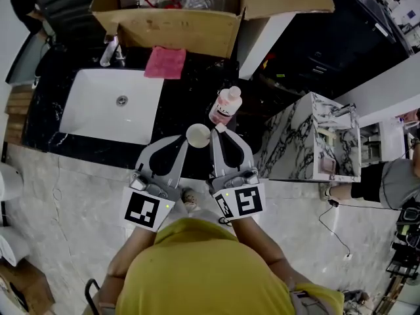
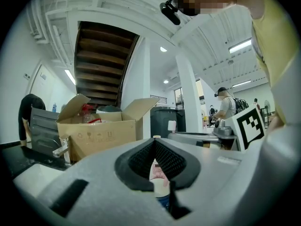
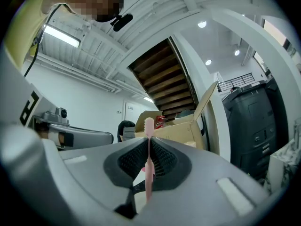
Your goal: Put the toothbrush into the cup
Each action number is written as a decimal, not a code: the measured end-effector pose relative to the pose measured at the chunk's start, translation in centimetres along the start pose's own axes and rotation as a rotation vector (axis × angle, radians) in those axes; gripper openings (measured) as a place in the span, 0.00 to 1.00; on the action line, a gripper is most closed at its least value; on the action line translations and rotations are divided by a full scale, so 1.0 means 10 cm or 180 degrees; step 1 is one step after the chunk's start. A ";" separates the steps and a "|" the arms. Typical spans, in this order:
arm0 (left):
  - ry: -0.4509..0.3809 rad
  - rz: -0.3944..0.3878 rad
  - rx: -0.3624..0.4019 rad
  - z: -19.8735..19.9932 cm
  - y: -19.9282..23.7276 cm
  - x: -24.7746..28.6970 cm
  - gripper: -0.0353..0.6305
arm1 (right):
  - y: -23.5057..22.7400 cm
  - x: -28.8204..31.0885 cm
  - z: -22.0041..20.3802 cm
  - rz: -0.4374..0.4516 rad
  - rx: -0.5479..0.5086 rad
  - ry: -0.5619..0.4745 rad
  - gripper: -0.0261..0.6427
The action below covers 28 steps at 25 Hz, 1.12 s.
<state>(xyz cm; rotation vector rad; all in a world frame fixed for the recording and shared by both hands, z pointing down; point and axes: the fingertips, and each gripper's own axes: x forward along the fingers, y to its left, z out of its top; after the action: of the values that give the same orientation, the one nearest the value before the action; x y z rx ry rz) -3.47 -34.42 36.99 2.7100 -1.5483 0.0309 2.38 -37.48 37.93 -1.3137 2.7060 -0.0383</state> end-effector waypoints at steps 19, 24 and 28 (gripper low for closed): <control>0.0324 -0.0156 -0.0168 -0.39 0.32 0.17 0.05 | -0.13 0.38 -0.80 -0.0095 0.0282 0.0634 0.08; 0.0328 -0.0189 -0.0177 -0.40 0.32 0.21 0.05 | -0.14 0.43 -0.93 -0.0091 0.0263 0.0858 0.08; 0.0324 -0.0204 -0.0178 -0.39 0.32 0.21 0.05 | -0.13 0.47 -1.02 -0.0082 0.0238 0.1049 0.08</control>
<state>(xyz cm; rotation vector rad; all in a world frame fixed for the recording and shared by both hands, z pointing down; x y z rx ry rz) -5.16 -37.75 40.99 2.6679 -1.4135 0.1205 -0.77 -42.33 47.64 -1.4313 2.9174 -0.3877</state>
